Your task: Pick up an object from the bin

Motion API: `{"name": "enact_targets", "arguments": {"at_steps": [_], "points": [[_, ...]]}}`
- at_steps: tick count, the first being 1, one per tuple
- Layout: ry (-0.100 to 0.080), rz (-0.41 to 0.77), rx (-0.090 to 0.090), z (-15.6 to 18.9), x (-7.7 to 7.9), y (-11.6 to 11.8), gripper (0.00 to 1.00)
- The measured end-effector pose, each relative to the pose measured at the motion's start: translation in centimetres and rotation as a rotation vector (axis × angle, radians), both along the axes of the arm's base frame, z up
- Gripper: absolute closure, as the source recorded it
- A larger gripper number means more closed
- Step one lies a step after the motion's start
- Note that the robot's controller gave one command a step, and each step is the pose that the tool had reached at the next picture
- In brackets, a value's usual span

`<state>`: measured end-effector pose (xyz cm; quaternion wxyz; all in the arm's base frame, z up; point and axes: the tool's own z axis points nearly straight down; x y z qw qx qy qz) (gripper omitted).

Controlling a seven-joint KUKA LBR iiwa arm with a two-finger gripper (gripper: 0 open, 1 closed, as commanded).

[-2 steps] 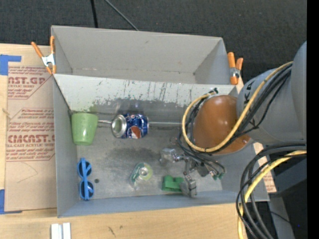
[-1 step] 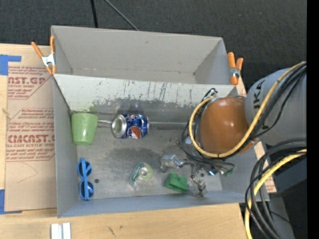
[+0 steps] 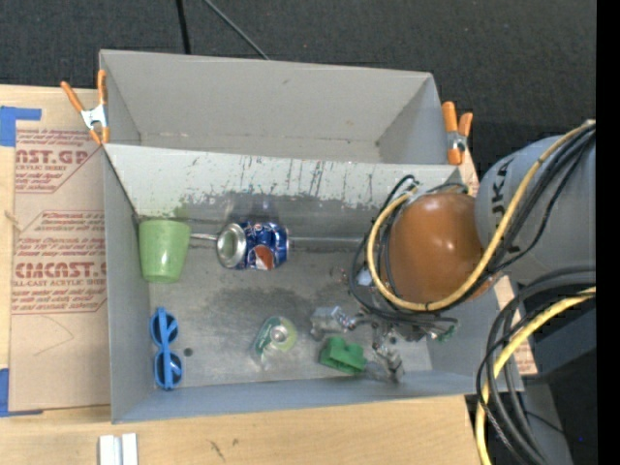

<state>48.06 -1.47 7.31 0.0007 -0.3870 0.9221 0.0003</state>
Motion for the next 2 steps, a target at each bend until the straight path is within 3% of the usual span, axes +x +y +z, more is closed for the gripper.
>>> {"name": "enact_targets", "arguments": {"at_steps": [1, 2], "points": [[-0.006, 0.0, 0.001, 0.2, 0.2, 0.1, 1.0], [-0.002, 0.747, 0.0, 6.7, 2.4, -1.1, 1.0]]}}
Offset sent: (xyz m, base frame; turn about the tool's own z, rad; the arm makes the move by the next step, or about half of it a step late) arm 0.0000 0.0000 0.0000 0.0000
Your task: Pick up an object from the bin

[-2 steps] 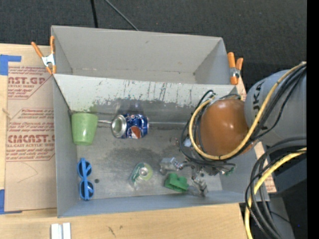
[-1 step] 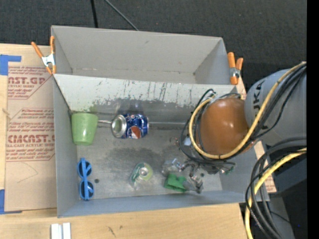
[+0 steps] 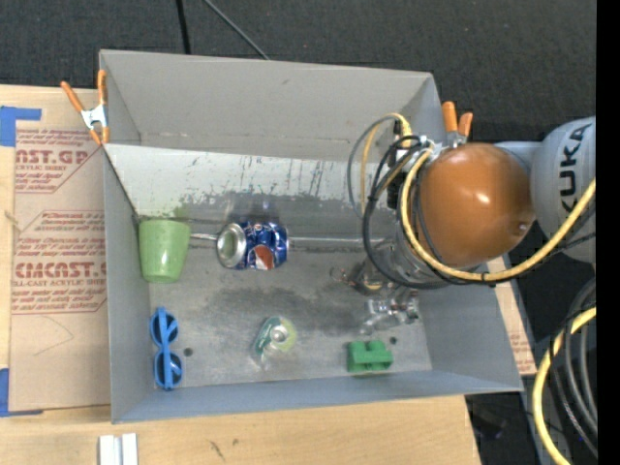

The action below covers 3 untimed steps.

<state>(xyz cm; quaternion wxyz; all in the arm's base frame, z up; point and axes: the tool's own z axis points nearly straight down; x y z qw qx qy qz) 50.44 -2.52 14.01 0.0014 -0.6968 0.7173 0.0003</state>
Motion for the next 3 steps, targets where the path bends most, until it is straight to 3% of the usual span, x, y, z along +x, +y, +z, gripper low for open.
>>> {"name": "enact_targets", "arguments": {"at_steps": [1, 2, 3], "points": [[0.002, -0.001, 0.001, -0.1, -0.1, 0.0, 0.0], [0.007, 0.09, 0.001, -4.8, -1.4, -2.6, 0.0], [0.005, 0.211, 0.001, -6.7, -2.2, -1.5, 0.0]]}}
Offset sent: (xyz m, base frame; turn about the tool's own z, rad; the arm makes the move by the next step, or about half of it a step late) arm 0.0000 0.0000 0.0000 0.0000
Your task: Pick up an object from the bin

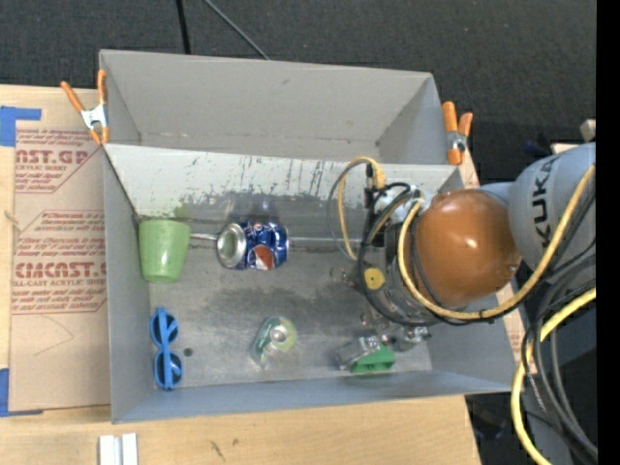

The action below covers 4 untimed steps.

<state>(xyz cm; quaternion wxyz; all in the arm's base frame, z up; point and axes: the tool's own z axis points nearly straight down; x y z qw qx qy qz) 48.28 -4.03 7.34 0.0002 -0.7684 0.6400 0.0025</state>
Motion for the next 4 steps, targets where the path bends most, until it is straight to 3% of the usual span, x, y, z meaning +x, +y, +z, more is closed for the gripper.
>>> {"name": "enact_targets", "arguments": {"at_steps": [1, 2, 4], "points": [[-0.003, -0.001, 0.001, 0.1, 0.1, 0.0, 1.0], [-0.009, 0.005, -0.003, 7.4, 0.4, -2.5, 1.0], [-0.01, 0.009, 0.0, 16.0, 5.1, -1.2, 1.0]]}}
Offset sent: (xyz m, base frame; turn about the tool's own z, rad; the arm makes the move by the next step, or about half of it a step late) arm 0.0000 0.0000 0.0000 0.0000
